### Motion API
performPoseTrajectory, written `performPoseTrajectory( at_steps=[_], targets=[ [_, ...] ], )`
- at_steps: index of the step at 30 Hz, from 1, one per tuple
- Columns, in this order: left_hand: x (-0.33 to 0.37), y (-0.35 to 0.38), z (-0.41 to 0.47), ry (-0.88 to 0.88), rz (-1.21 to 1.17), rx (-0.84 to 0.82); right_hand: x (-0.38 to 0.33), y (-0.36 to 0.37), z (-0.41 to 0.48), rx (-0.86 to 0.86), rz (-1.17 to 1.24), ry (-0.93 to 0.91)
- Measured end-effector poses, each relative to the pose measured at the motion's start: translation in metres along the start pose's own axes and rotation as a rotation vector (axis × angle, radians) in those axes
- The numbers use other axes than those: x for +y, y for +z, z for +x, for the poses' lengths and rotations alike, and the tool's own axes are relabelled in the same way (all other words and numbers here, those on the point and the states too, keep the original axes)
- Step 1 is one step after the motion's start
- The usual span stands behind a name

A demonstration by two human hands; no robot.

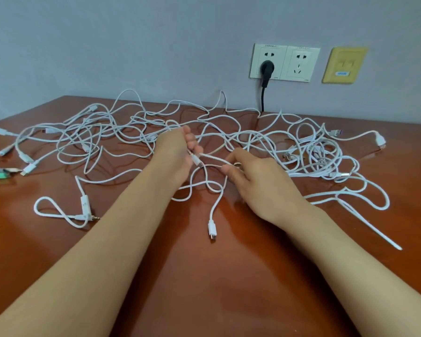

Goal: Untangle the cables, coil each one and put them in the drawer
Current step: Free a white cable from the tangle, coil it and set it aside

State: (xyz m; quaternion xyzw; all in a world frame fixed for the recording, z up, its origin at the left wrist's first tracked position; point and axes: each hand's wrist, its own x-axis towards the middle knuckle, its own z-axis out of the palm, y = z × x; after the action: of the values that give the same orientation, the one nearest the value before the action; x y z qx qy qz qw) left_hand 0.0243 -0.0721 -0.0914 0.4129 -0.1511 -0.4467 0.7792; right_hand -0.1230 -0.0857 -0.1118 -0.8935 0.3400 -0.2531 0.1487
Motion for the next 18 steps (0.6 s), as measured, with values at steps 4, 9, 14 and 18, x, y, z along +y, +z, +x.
performPoseTrajectory(
  at_steps=[4, 9, 14, 18],
  targets=[
    [-0.003, 0.0, 0.0, -0.042, 0.303, -0.008, 0.001, -0.007, -0.002, 0.077, -0.12, -0.078],
    [-0.01, 0.011, -0.017, -0.086, 0.871, -0.162, 0.001, -0.006, -0.002, 0.238, -0.199, -0.23],
    [-0.023, 0.012, -0.028, -0.101, 0.924, -0.393, -0.001, -0.009, -0.003, 0.225, -0.158, -0.058],
    [-0.026, 0.013, -0.029, -0.172, 0.907, -0.55, 0.001, -0.011, -0.001, 0.296, -0.14, 0.074]
  ],
)
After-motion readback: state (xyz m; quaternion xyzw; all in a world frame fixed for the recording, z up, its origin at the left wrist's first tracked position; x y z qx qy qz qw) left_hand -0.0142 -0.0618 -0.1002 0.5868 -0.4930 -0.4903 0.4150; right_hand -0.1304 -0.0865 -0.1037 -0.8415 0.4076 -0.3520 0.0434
